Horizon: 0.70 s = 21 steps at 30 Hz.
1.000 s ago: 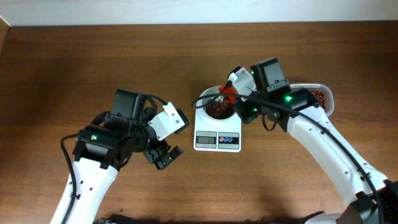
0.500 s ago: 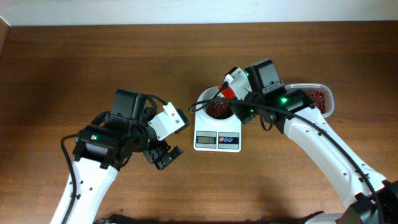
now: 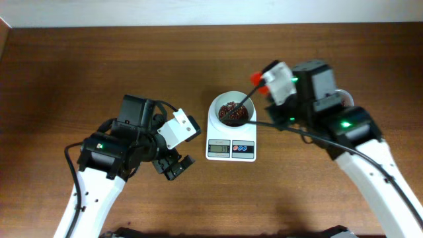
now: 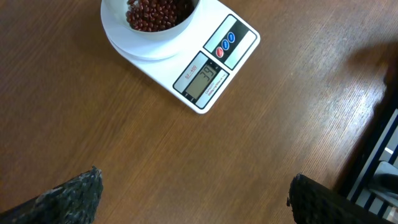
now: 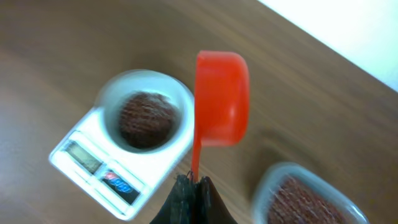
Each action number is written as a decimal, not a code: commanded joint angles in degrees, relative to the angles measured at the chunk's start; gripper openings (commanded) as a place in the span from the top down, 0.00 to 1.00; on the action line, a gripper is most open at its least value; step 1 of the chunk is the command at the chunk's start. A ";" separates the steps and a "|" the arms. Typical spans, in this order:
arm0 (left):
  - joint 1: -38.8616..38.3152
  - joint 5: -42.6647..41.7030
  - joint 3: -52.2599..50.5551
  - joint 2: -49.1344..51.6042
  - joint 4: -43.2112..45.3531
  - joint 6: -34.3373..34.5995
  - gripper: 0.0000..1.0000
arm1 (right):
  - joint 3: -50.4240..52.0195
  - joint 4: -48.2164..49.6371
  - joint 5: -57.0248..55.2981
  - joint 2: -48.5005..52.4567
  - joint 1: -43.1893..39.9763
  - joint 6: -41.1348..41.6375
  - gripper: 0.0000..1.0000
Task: Scoop and weigh 50g on scale
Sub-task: 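Move the empty red scoop back over the bean tub with the right gripper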
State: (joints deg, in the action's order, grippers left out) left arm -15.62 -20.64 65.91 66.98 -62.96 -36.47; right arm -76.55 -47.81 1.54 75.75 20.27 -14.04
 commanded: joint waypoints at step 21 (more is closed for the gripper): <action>0.28 -1.01 0.94 -0.24 0.07 -0.87 0.01 | 0.42 -9.22 -20.31 20.87 -19.91 16.48 0.96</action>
State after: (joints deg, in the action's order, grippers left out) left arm -15.62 -20.64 65.91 66.98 -62.96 -36.47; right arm -76.55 -56.42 -13.10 94.61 0.67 -0.08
